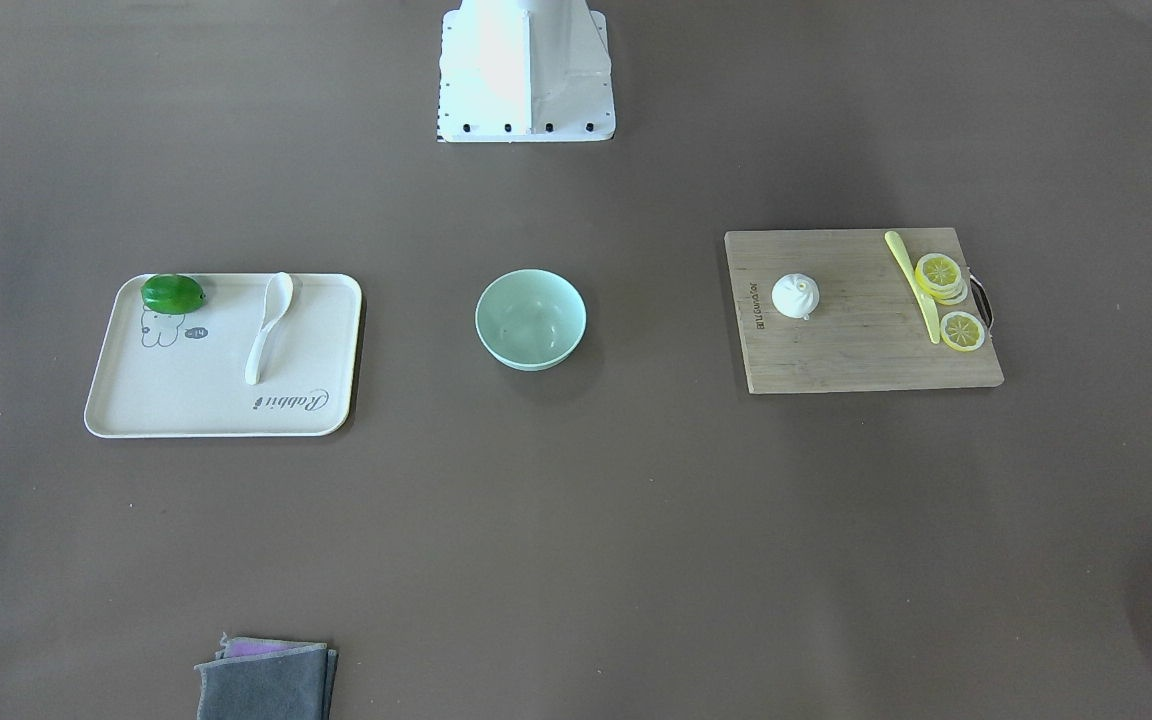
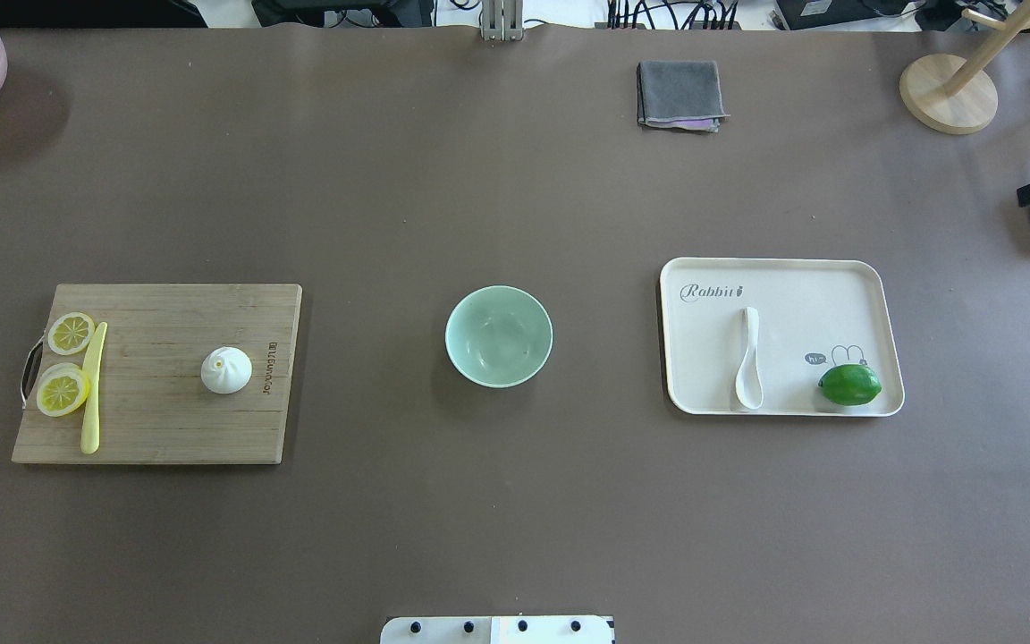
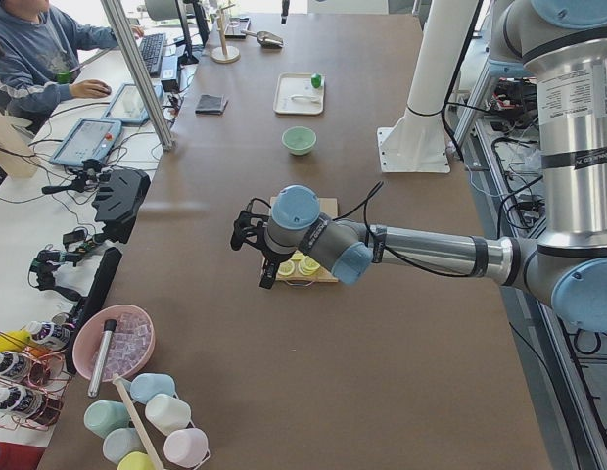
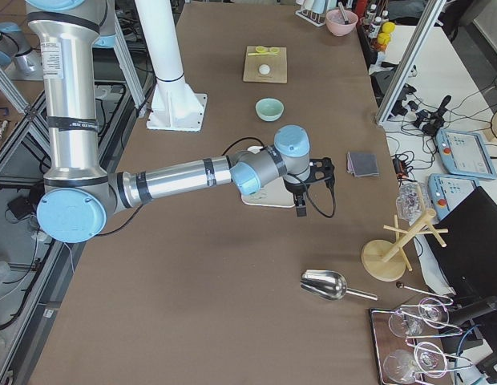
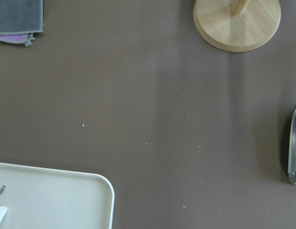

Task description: Put spoon and bun in bowl

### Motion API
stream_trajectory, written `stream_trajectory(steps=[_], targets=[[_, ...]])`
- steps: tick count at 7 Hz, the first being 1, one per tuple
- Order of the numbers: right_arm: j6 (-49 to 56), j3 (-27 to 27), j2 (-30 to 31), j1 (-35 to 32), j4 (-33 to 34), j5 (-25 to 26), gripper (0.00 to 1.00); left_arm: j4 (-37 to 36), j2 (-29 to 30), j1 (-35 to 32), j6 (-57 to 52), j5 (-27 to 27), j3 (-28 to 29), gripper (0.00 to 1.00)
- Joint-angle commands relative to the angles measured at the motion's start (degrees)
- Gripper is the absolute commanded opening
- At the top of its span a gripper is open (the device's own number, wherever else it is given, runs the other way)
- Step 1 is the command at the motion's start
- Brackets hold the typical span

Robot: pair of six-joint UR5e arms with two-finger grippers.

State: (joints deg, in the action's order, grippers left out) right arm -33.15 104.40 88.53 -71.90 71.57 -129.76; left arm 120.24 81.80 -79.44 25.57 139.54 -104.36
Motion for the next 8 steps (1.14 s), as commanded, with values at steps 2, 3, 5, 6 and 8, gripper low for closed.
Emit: stream_trajectory(steps=[2, 3, 5, 6, 8], targets=[[-26.1, 5.7, -5.5, 18.5, 0.0, 6.1, 0.99, -0.2, 7.7, 8.4, 11.9, -0.6, 1.1, 0.98], [-30.0, 5.7, -6.2, 23.1, 0.1, 7.7, 0.99, -0.1, 10.1, 10.8, 17.2, -4.3, 0.9, 0.98], [-35.4, 4.7, -6.3, 30.6, 0.1, 13.6, 0.94, -0.3, 14.4, 16.5, 26.1, -8.0, 1.8, 0.98], [-35.6, 3.5, -7.0, 32.0, 0.2, 13.8, 0.92, -0.3, 15.8, 19.0, 29.4, -11.2, 1.7, 0.98], [-38.7, -2.3, -10.6, 32.6, 0.1, 14.4, 0.89, -0.3, 16.2, 20.1, 31.4, -11.7, 1.2, 0.98]])
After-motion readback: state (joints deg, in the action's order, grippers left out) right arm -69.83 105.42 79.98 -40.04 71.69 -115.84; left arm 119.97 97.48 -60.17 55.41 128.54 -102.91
